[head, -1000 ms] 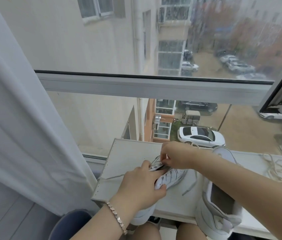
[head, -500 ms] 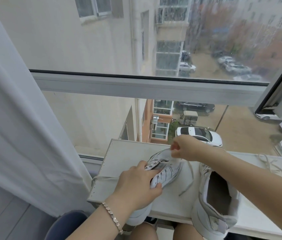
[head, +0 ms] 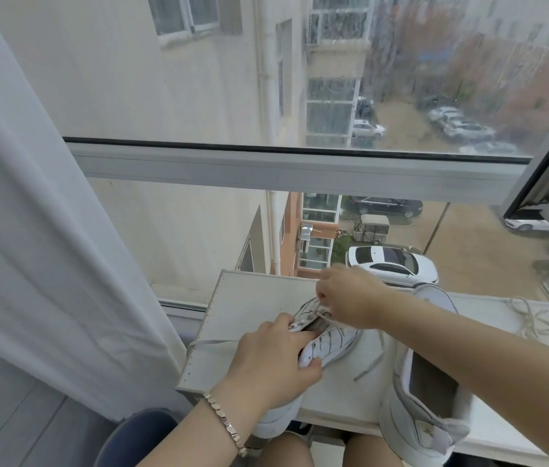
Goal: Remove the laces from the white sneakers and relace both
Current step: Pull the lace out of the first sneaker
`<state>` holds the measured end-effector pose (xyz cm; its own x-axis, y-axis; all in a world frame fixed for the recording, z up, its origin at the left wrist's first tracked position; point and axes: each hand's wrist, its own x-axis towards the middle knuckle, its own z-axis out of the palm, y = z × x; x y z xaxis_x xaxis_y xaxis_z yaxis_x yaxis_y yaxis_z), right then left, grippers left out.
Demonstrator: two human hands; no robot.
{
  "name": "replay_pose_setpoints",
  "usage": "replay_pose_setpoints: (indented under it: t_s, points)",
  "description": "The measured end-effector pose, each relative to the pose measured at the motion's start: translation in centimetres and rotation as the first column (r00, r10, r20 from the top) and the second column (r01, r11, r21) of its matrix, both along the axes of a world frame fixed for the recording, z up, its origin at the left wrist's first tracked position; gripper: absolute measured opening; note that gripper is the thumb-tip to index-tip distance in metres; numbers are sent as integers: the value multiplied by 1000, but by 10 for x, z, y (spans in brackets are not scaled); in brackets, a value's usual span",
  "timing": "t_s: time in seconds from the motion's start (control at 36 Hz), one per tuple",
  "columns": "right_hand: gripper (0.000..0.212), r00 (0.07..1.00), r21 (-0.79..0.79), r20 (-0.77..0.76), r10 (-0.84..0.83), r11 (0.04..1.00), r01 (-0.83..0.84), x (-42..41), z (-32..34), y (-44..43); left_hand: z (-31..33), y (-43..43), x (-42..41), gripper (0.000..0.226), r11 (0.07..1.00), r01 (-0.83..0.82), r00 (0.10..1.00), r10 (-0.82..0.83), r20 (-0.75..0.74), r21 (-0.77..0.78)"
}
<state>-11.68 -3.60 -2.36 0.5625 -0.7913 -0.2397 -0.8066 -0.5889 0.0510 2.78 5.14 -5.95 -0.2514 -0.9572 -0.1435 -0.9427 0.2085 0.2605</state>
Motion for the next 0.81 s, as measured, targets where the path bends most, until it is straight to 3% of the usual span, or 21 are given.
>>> replay_pose_setpoints:
  t_s: [0.11, 0.17, 0.22, 0.28, 0.31, 0.36, 0.42, 0.53, 0.61, 0.81]
  points:
    - [19, 901, -21, -72, -427, 904, 427, -38, 11, -31, -1, 0, 0, 44, 1000, 12, 1000, -11, -23, 14]
    - [22, 847, 50, -148, -511, 851, 523, -55, 12, -35, -1, 0, 0, 44, 1000, 10, 999, -9, -31, 13]
    - [25, 837, 19, -142, -529, 844, 536, -56, 7, -29, -2, -1, 0, 43, 1000, 11, 1000, -11, -27, 8]
    - [33, 881, -74, 52, -470, 878, 473, -45, 4, -20, -3, 0, 1, 43, 1000, 12, 1000, -12, -22, 7]
    - [40, 922, -63, 157, -355, 928, 368, -36, 6, -15, -3, 0, 1, 44, 1000, 11, 1000, -11, -27, 3]
    - [47, 931, 115, 325, -165, 984, 135, -20, 10, -2, -2, 0, 0, 44, 1000, 5, 999, -5, -35, 0]
    - [43, 952, 235, 292, -89, 972, 18, -3, 9, 8, -1, 0, 0, 44, 1000, 1, 999, -1, -34, 7]
    - [23, 981, 202, 188, -41, 979, 2, 8, 4, 9, 0, 0, 0, 41, 1000, -9, 1000, 9, -25, 15]
    - [21, 992, 168, 124, -17, 986, -4, -2, 2, 5, 0, 0, -1, 39, 1000, -3, 1000, 3, -13, 18]
    - [21, 945, 186, 318, -76, 982, 17, -7, -11, 8, 0, 1, 0, 41, 1000, -5, 1000, 5, -23, 9]
